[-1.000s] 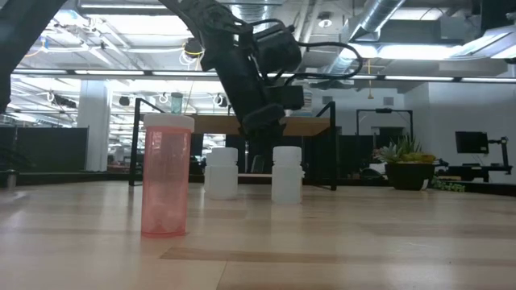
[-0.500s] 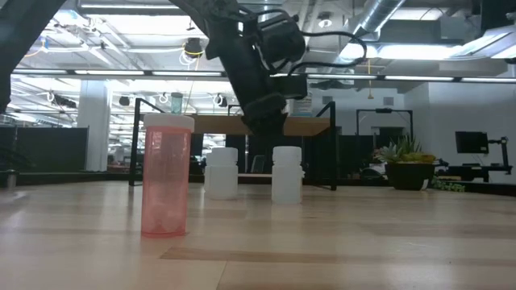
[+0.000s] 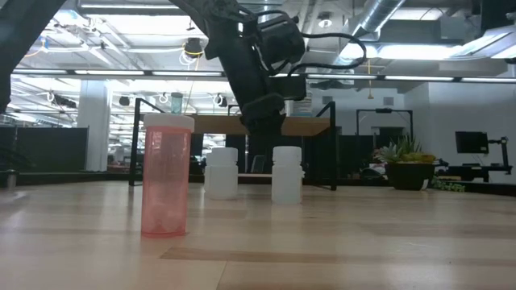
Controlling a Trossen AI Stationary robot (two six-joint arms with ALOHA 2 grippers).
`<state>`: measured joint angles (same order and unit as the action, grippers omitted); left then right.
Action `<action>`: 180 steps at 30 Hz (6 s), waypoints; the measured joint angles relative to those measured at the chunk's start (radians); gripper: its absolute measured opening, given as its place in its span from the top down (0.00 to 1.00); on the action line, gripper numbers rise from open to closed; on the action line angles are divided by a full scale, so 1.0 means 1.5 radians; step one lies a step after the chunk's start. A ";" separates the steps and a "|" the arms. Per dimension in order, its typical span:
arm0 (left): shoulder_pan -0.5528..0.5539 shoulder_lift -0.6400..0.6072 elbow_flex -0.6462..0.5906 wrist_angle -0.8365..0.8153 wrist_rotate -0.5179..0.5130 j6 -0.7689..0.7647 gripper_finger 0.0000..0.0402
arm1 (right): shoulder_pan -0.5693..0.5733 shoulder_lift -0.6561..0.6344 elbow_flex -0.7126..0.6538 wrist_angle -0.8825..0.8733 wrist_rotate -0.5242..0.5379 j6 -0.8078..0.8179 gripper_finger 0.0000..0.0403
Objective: Pick and place medicine bottles onto shelf by color
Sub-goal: Put the yellow pill bottle on the shelf
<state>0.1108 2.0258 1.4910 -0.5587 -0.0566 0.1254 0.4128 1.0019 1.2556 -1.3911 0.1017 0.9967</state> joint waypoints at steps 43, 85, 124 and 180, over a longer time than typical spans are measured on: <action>-0.003 -0.006 0.023 -0.035 0.037 -0.052 0.81 | 0.000 0.000 0.000 0.000 -0.017 0.016 0.33; 0.330 -0.228 0.233 -0.468 0.068 0.152 0.78 | 0.000 0.000 0.000 0.005 -0.018 0.017 0.33; 0.535 -0.225 0.149 -0.458 0.155 0.298 0.78 | -0.001 0.000 0.000 0.025 -0.016 0.017 0.33; 0.555 -0.226 0.148 -0.461 0.169 0.288 0.78 | -0.001 0.000 0.000 0.025 -0.016 0.017 0.33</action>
<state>0.9436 1.6866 1.7124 -1.2506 0.1974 0.5571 0.4118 1.0023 1.2556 -1.3533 0.0776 1.0222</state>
